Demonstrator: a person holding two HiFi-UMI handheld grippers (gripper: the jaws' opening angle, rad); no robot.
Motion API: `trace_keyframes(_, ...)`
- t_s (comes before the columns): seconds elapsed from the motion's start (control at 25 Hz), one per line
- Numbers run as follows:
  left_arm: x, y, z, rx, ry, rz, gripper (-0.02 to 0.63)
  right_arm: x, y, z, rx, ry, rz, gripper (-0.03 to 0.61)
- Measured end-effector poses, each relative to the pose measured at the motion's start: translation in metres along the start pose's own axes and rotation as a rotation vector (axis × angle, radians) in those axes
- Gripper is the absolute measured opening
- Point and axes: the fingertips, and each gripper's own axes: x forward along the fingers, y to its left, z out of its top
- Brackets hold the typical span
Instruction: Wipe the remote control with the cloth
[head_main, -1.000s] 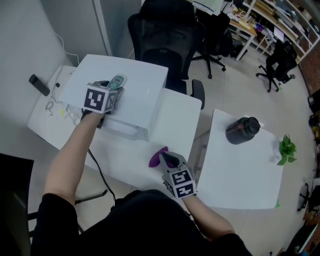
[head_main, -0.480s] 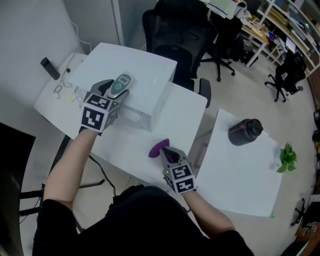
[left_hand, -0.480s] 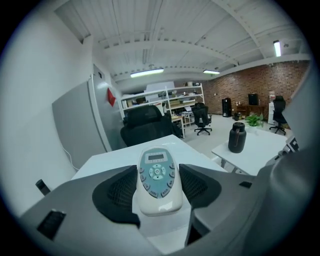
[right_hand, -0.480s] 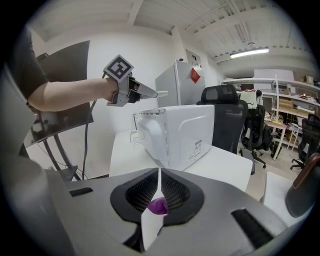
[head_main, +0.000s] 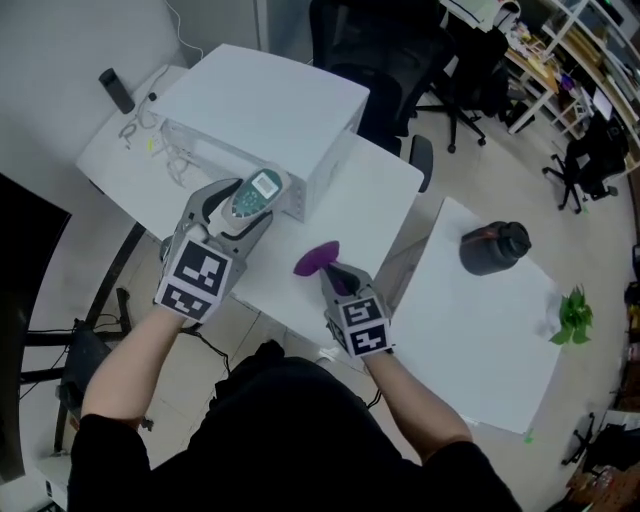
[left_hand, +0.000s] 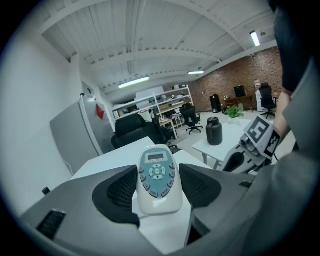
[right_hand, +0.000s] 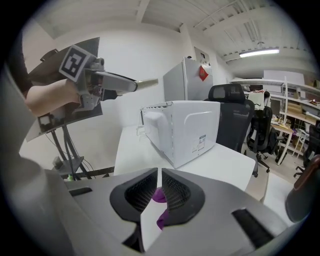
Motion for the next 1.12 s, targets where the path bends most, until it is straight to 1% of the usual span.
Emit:
trace_keyframes(0.08, -0.007, -0.022, -0.009, 0.017, 0.007, -0.011, 0.252, 0.001, -0.003, -0.004, -0.007, 0.008, 0.0, 0.048)
trace_keyframes(0.12, -0.009, -0.033, -0.017, 0.01, 0.017, -0.017, 0.252, 0.003, -0.005, -0.007, -0.01, 0.017, -0.001, 0.061)
trace_keyframes(0.2, -0.01, -0.054, -0.036, -0.014, 0.045, -0.031, 0.252, 0.007, -0.008, -0.016, -0.014, 0.043, -0.003, 0.105)
trace_keyframes(0.28, -0.008, -0.073, -0.051, -0.02, 0.068, -0.048, 0.252, 0.014, -0.013, -0.025, -0.023, 0.077, -0.008, 0.154)
trace_keyframes(0.32, -0.007, -0.081, -0.058, -0.017, 0.078, -0.056, 0.252, 0.019, -0.015, -0.031, -0.031, 0.095, -0.01, 0.171)
trace_keyframes(0.4, -0.002, -0.095, -0.072, -0.002, 0.099, -0.069, 0.252, 0.03, -0.02, -0.043, -0.054, 0.143, -0.011, 0.233)
trace_keyframes(0.44, 0.001, -0.102, -0.079, 0.006, 0.11, -0.076, 0.252, 0.037, -0.021, -0.05, -0.068, 0.171, -0.009, 0.246)
trace_keyframes(0.52, 0.008, -0.113, -0.093, 0.017, 0.131, -0.089, 0.252, 0.052, -0.024, -0.065, -0.097, 0.231, -0.003, 0.292)
trace_keyframes(0.56, 0.012, -0.118, -0.099, 0.018, 0.14, -0.095, 0.252, 0.059, -0.025, -0.072, -0.11, 0.26, 0.001, 0.296)
trace_keyframes(0.72, 0.023, -0.13, -0.117, 0.002, 0.171, -0.113, 0.252, 0.085, -0.033, -0.099, -0.133, 0.356, -0.001, 0.298)
trace_keyframes(0.8, 0.026, -0.134, -0.123, -0.004, 0.184, -0.12, 0.252, 0.096, -0.037, -0.108, -0.13, 0.38, -0.004, 0.298)
trace_keyframes(0.92, 0.028, -0.137, -0.13, -0.005, 0.197, -0.128, 0.252, 0.104, -0.042, -0.107, -0.144, 0.392, -0.015, 0.293)
trace_keyframes(0.96, 0.028, -0.137, -0.132, -0.006, 0.2, -0.13, 0.252, 0.106, -0.043, -0.108, -0.141, 0.396, -0.015, 0.279)
trace_keyframes(1.0, 0.028, -0.137, -0.134, -0.007, 0.203, -0.13, 0.252, 0.107, -0.043, -0.112, -0.13, 0.404, -0.012, 0.215)
trace_keyframes(1.04, 0.027, -0.137, -0.137, -0.006, 0.206, -0.129, 0.252, 0.109, -0.042, -0.117, -0.116, 0.411, -0.01, 0.174)
trace_keyframes(1.12, 0.025, -0.136, -0.14, -0.005, 0.211, -0.125, 0.252, 0.107, -0.043, -0.118, -0.101, 0.409, -0.016, 0.151)
